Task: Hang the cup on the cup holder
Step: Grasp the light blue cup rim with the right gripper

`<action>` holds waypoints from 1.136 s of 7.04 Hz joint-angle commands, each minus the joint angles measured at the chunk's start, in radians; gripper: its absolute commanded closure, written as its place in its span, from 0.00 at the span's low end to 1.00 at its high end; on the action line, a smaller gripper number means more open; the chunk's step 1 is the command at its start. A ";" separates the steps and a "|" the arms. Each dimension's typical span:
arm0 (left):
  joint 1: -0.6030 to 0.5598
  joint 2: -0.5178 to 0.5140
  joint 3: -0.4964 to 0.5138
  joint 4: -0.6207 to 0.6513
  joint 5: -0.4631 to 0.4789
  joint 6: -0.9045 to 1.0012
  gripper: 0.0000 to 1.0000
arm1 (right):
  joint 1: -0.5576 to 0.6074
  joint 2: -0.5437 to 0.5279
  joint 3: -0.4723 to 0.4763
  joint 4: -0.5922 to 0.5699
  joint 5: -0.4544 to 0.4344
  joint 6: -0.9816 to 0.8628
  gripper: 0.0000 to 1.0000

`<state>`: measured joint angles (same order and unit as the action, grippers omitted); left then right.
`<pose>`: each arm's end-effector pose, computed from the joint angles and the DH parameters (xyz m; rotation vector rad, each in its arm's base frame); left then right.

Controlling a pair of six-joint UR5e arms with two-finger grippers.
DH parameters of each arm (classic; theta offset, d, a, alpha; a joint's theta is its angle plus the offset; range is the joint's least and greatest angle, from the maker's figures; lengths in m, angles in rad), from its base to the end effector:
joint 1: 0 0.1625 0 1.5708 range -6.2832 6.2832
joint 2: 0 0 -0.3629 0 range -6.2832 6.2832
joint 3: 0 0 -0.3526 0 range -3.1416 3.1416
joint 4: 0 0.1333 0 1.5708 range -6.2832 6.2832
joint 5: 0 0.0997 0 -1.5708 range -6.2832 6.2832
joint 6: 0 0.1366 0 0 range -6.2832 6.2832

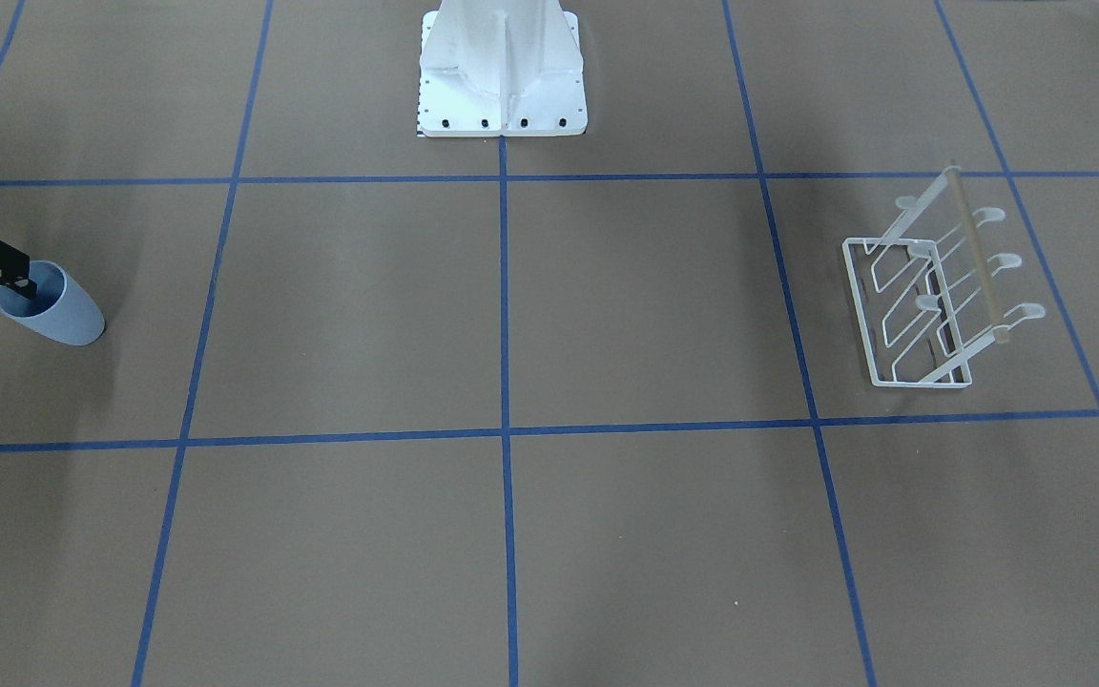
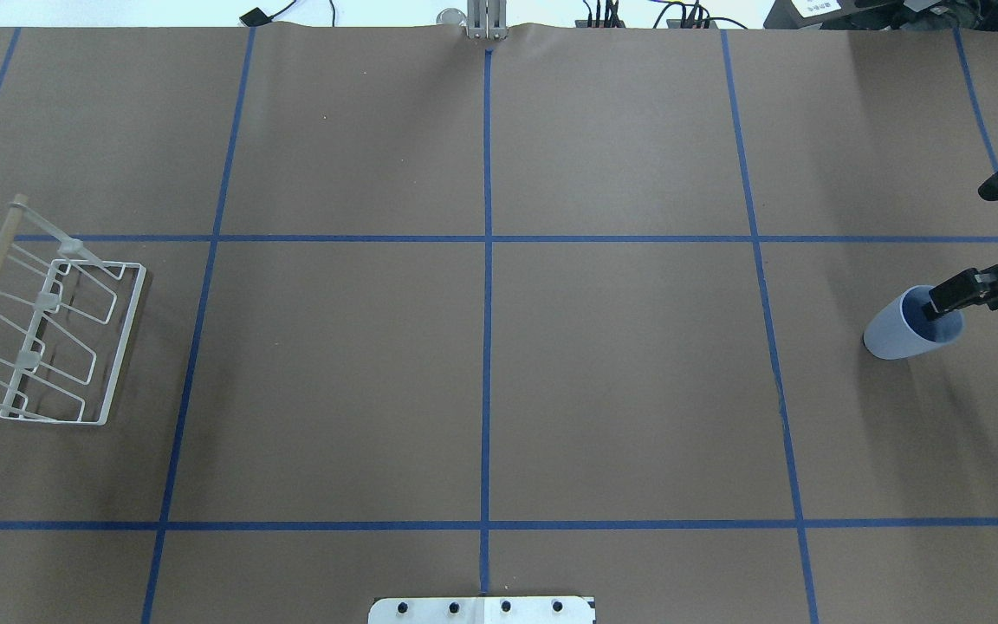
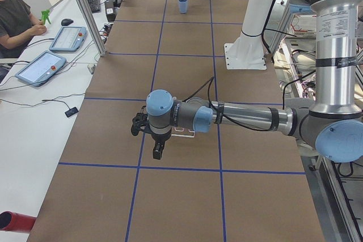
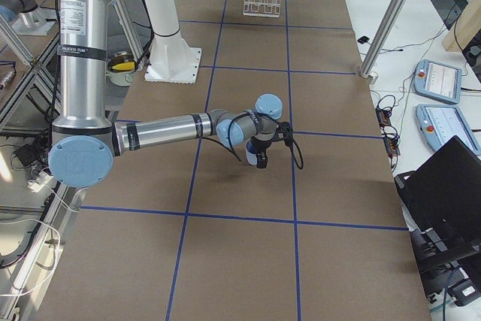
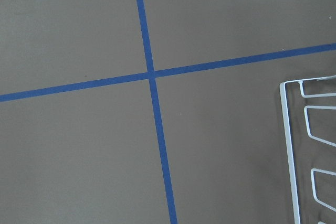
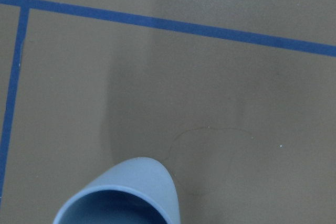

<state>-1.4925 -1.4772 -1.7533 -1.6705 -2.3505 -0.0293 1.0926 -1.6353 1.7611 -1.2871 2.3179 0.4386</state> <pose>-0.0032 -0.4350 0.5692 0.1369 0.7862 0.1199 -0.1747 -0.4251 0.5326 0.0240 -0.8335 -0.1902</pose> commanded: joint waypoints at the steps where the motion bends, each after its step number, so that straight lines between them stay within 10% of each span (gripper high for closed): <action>1: 0.000 -0.002 0.000 0.000 0.000 -0.001 0.01 | -0.013 -0.003 -0.005 0.000 -0.005 0.002 0.08; 2: 0.000 -0.002 0.000 0.000 -0.001 -0.001 0.01 | -0.014 -0.003 -0.011 0.000 -0.005 0.002 0.35; 3: 0.000 -0.002 0.000 0.000 -0.001 -0.001 0.01 | -0.014 -0.003 -0.011 0.000 0.001 0.002 0.91; 8: 0.000 -0.003 -0.002 0.000 -0.007 -0.001 0.01 | 0.003 -0.011 0.084 -0.001 0.011 0.009 1.00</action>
<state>-1.4925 -1.4802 -1.7526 -1.6705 -2.3518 -0.0305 1.0851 -1.6403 1.7960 -1.2861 2.3238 0.4420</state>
